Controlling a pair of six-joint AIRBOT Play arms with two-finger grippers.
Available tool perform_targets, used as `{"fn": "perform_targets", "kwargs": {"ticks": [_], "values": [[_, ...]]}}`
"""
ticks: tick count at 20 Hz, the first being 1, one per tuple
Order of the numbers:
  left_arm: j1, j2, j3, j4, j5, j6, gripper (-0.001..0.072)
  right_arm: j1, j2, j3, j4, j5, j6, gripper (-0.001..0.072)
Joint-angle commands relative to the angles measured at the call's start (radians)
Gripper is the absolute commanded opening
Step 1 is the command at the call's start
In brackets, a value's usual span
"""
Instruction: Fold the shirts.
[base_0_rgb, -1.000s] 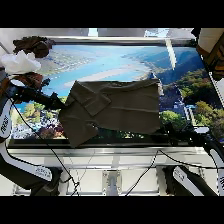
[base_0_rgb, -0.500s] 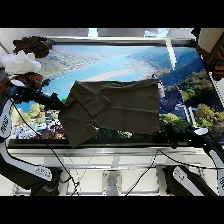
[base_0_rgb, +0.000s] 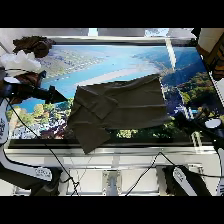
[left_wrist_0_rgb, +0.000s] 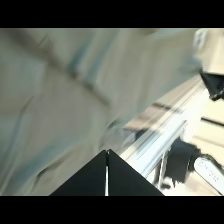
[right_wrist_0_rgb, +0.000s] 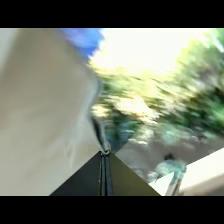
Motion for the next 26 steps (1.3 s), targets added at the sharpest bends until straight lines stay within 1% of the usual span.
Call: {"fn": "perform_targets", "kwargs": {"ticks": [1,3,4,5,6,7,8,9,10,15,21,26], "values": [[-0.001,0.11,0.0,-0.064,-0.002,0.025,0.001,0.0,0.101,0.129,0.008,0.068,-0.031,0.0023],[-0.001,0.166,0.0,-0.047,-0.032,0.016,0.001,0.0,0.126,0.154,0.009,0.071,-0.03,0.0023],[-0.005,0.177,0.0,0.011,-0.066,-0.024,0.001,0.0,0.126,0.154,0.012,0.096,-0.03,0.0023],[-0.012,0.178,0.0,0.119,-0.106,-0.071,0.001,0.0,0.124,0.154,0.008,0.128,-0.031,0.0023],[-0.027,0.176,-0.002,0.293,-0.138,-0.103,0.0012,0.0,0.123,0.154,0.0,0.158,-0.044,0.0023],[-0.044,0.176,-0.002,0.449,-0.143,-0.132,0.0025,0.0,0.123,0.154,-0.003,0.179,-0.056,0.0023],[-0.063,0.176,-0.002,0.558,-0.134,-0.171,0.0111,0.0,0.123,0.154,-0.007,0.187,-0.056,0.0023],[-0.079,0.176,-0.002,0.604,-0.131,-0.186,0.0319,0.0,0.123,0.154,-0.007,0.186,-0.057,0.0023],[-0.093,0.174,-0.002,0.614,-0.128,-0.187,0.0416,0.0,0.123,0.154,-0.008,0.183,-0.057,0.0023],[-0.177,0.092,-0.017,0.643,-0.047,-0.25,0.0417,0.0,0.123,0.154,-0.008,0.184,-0.079,0.0023],[-0.279,-0.077,-0.034,0.636,-0.055,-0.26,0.0417,0.0,0.123,0.154,-0.008,0.186,-0.079,0.0023],[-0.304,-0.129,-0.034,0.631,-0.046,-0.26,0.0416,0.0,0.123,0.154,-0.007,0.185,-0.079,0.0023]]}}
